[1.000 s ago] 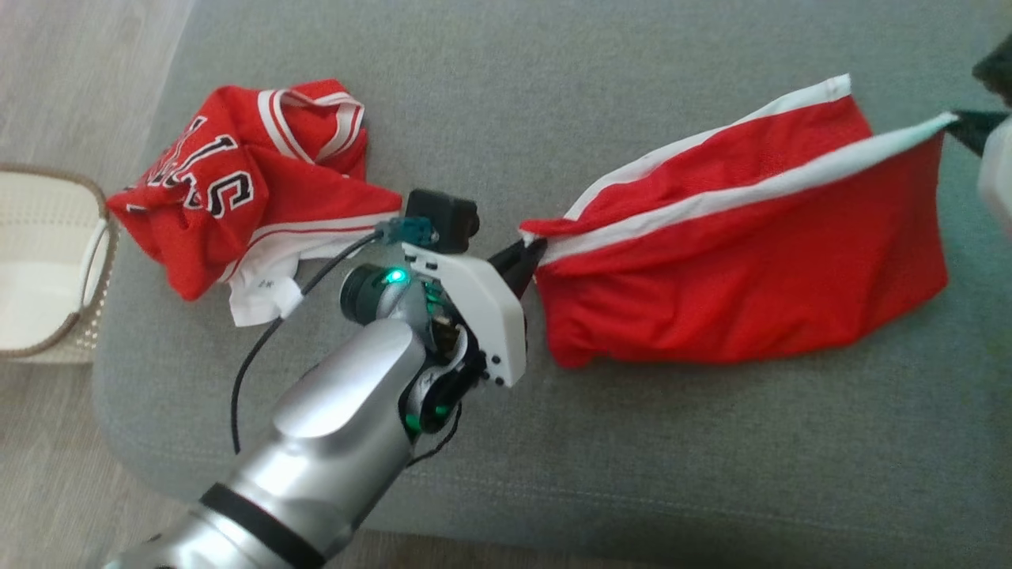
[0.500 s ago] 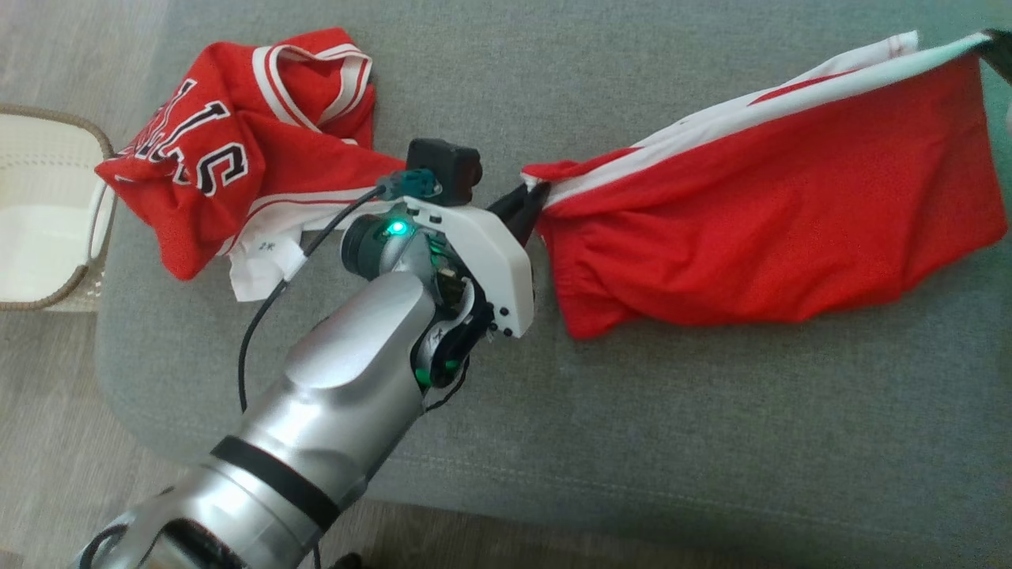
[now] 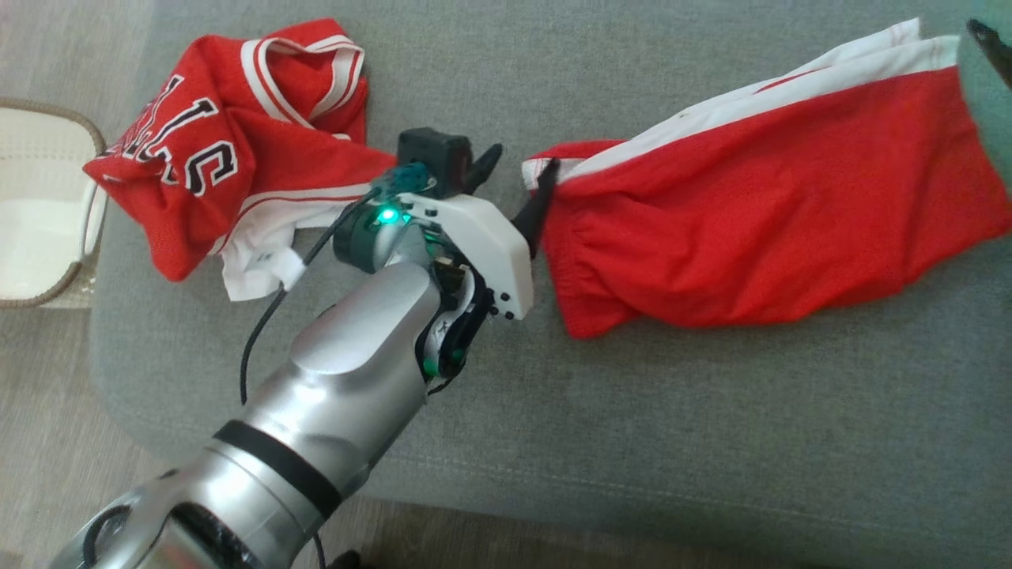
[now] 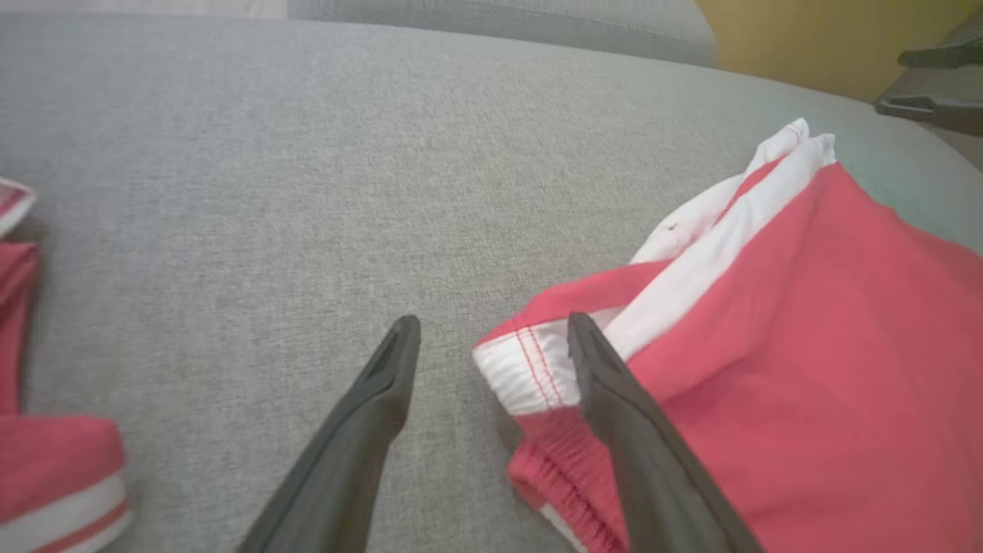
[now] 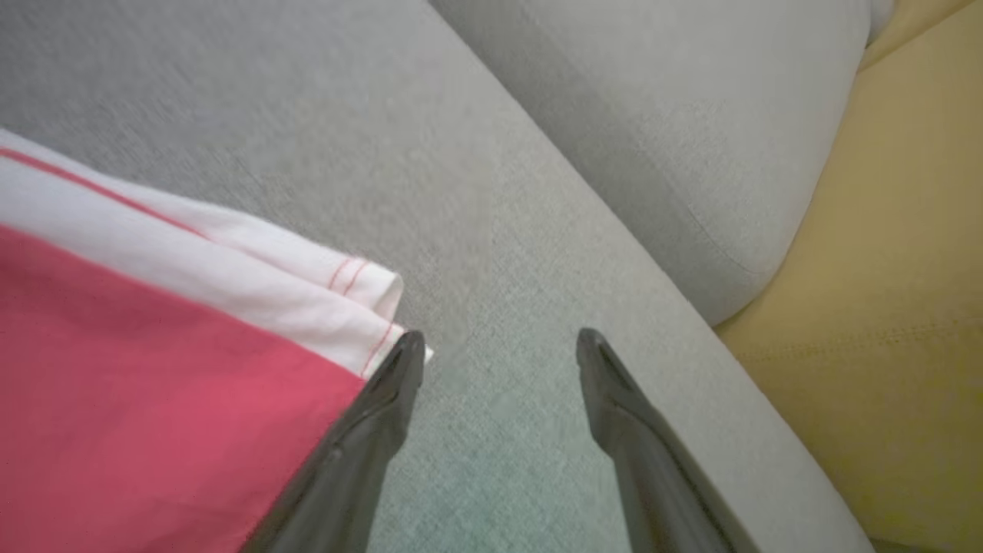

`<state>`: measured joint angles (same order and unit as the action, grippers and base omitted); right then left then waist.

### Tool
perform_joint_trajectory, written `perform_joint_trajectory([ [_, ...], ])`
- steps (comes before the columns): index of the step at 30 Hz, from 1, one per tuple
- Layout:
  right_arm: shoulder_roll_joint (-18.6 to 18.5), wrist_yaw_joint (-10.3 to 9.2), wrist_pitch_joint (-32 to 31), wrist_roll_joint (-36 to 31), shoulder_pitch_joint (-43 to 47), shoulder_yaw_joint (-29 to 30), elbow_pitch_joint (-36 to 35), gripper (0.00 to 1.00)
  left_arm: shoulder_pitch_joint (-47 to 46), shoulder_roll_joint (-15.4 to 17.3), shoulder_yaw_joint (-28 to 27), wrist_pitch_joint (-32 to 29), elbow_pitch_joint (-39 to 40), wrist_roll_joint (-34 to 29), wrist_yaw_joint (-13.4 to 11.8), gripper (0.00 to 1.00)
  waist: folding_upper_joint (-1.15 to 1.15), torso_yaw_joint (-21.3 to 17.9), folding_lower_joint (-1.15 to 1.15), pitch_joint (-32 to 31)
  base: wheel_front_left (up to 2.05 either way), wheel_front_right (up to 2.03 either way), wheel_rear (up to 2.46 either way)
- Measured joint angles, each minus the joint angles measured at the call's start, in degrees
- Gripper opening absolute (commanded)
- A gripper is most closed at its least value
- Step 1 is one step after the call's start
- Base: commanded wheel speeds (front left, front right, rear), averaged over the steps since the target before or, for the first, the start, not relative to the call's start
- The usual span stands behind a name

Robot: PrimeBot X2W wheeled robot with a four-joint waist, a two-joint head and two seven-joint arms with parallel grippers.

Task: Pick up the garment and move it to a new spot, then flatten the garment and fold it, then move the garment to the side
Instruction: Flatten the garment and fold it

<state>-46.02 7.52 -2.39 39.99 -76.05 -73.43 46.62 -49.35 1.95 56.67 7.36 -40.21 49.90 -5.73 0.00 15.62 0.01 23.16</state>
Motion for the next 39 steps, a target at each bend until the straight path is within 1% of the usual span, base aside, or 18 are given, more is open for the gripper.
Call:
perform_joint_trajectory([
  [3,2.35,0.00,5.01,0.58,0.29,1.93,3.65,1.00,0.35,0.01,-0.05,2.72,-0.97,0.91,-0.81,1.00,0.00,-0.43,0.00,-1.41,0.00,0.00,0.00],
  [7,5.76,0.00,12.68,4.24,2.32,6.79,7.32,1.00,2.43,-0.01,-2.20,5.95,-1.74,1.29,-2.40,1.00,0.00,-1.33,0.00,-4.26,0.00,0.00,0.00],
  [10,8.06,0.00,15.94,4.05,5.11,9.64,9.79,1.00,4.56,0.90,-5.26,6.89,-0.65,0.83,-3.26,1.00,0.00,-2.28,0.00,-6.73,0.00,0.00,0.00],
  [12,9.03,0.00,16.70,3.20,7.20,12.15,10.46,1.00,6.49,1.62,-9.45,6.92,3.22,-1.19,-4.39,1.00,0.00,-2.91,0.00,-8.39,0.00,0.00,0.00],
  [13,9.46,0.00,16.72,2.61,8.23,14.38,9.92,1.00,7.61,2.03,-11.83,6.94,5.79,-2.93,-5.05,1.00,0.00,-3.23,0.00,-9.24,0.00,0.00,0.00],
  [15,9.73,0.00,16.79,0.55,10.14,20.82,6.38,1.00,10.32,2.76,-16.34,6.94,10.68,-6.38,-6.06,1.00,0.00,-3.90,0.00,-10.80,0.00,0.00,0.00],
  [18,10.26,0.00,16.85,-3.52,14.32,33.59,-0.24,1.00,16.63,3.19,-21.87,6.99,17.01,-11.93,-6.90,1.00,0.00,-4.90,-0.01,-13.18,0.00,0.00,0.00],
  [20,11.36,0.00,16.86,-7.53,19.51,42.36,-4.30,1.00,21.62,3.20,-24.97,7.05,20.31,-15.17,-6.93,1.00,0.00,-5.56,-0.01,-14.77,0.00,0.00,0.00],
  [22,13.71,0.00,16.86,-11.52,27.05,50.16,-8.51,1.00,26.52,3.03,-27.96,7.10,22.67,-17.71,-6.79,1.00,0.00,-6.24,-0.01,-16.41,0.00,0.00,0.00],
  [24,17.47,0.00,16.85,-15.04,35.46,56.79,-12.59,1.00,30.75,2.81,-30.70,7.11,24.80,-19.95,-5.99,1.00,0.00,-6.89,-0.01,-18.02,0.00,0.00,0.00],
  [28,25.19,0.00,16.85,-21.23,49.50,65.36,-20.64,1.00,37.58,2.10,-35.52,7.12,28.05,-23.63,-4.22,1.00,0.00,-8.18,-0.01,-21.03,0.00,0.00,0.00],
  [31,29.77,0.00,16.85,-24.08,56.52,70.54,-25.39,1.00,41.82,1.56,-37.18,7.12,28.97,-26.66,-2.57,1.00,0.00,-9.00,-0.01,-22.93,0.00,0.00,0.00],
  [33,32.33,0.00,16.85,-25.64,60.45,73.55,-27.73,1.00,44.40,1.34,-37.93,7.12,29.14,-27.29,-1.72,1.00,0.00,-9.39,-0.01,-23.99,0.00,0.00,0.00],
  [34,32.33,0.00,16.85,-25.64,60.45,73.55,-27.73,1.00,44.40,1.34,-37.93,7.12,29.14,-27.29,-1.72,1.00,0.00,-9.39,-0.01,-23.99,0.00,0.00,0.00],
  [37,35.68,-0.01,16.85,-27.30,65.68,75.93,-30.53,1.00,47.59,1.21,-39.30,7.12,29.67,-28.61,-1.15,1.00,0.00,-9.87,-0.01,-24.83,0.00,0.00,0.00],
  [38,37.83,0.00,16.85,-27.54,68.65,76.72,-31.48,1.00,48.94,1.14,-39.66,7.12,30.18,-29.19,-0.33,1.00,0.00,-10.01,-0.01,-25.05,0.00,0.00,0.00],
  [39,38.86,0.00,16.84,-27.30,69.76,77.21,-31.54,1.00,49.54,1.12,-39.92,7.11,30.59,-29.55,-0.25,1.00,0.00,-10.03,-0.01,-25.13,0.00,0.00,0.00],
])
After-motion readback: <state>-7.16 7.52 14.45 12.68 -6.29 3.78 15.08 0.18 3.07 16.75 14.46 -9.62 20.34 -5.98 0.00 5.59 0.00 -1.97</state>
